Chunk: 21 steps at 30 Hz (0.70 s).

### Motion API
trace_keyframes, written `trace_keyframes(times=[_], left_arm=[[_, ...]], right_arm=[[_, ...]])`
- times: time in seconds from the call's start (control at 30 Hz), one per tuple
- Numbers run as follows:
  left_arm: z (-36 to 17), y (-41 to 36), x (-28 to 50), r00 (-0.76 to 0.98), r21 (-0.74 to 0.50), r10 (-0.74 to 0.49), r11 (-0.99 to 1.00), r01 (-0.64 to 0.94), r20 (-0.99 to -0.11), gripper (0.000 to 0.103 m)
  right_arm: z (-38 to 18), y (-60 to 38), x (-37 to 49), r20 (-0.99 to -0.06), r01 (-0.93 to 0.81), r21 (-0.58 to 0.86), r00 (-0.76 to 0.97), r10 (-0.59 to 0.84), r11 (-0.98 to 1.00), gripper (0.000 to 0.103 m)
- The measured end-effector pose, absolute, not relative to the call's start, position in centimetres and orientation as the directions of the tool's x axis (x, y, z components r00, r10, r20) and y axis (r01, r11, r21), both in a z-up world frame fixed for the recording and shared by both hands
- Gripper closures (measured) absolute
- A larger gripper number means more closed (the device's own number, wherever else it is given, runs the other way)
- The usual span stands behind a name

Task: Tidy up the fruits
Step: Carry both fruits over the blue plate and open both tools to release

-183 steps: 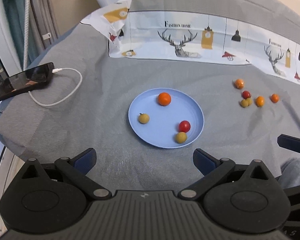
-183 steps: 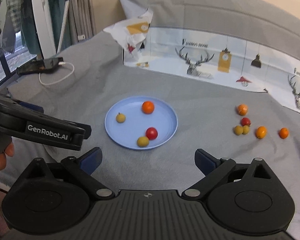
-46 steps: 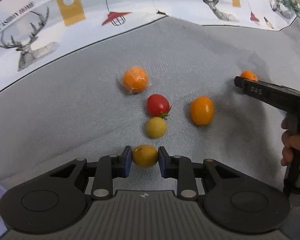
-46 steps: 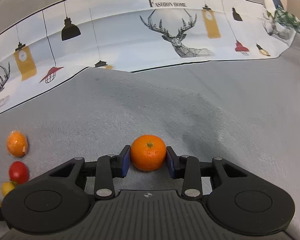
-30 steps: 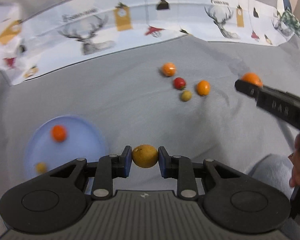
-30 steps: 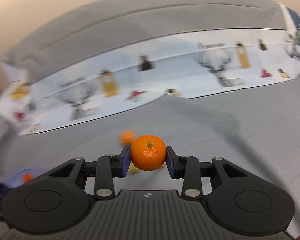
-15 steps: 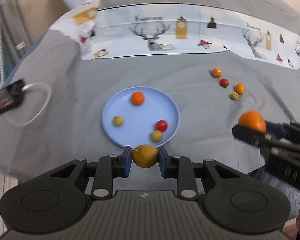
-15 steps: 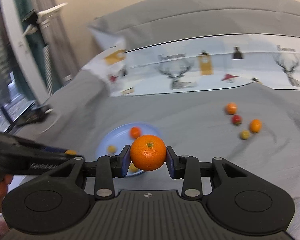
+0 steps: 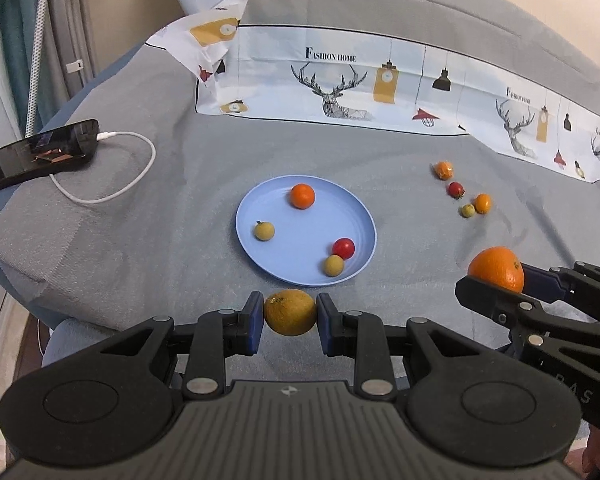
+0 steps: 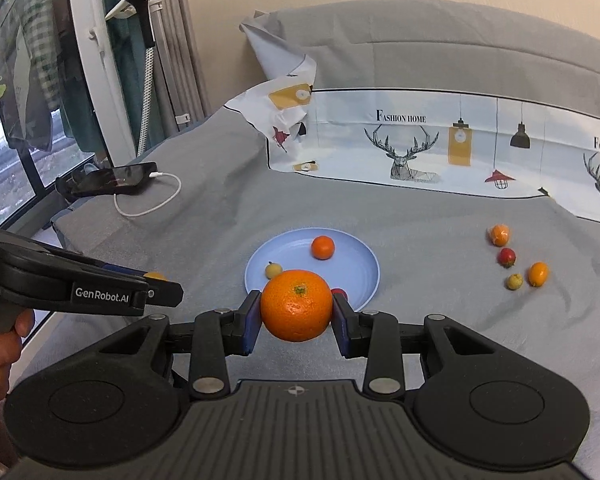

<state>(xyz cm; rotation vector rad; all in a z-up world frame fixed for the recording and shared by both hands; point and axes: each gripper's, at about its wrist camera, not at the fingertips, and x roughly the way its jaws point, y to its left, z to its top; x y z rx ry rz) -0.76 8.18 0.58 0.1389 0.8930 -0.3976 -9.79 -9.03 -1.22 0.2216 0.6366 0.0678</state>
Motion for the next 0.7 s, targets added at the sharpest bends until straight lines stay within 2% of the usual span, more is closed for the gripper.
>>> trace_keyframes(times=[0.7], left_arm=[[0.62, 8.14, -0.72, 0.559, -0.055, -0.292, 0.915, 0.400, -0.776, 0.072]], right_arm=[[-1.47, -9.02, -9.85, -0.588, 0.019, 0.227, 0.800, 0.121, 0.974, 0.065]])
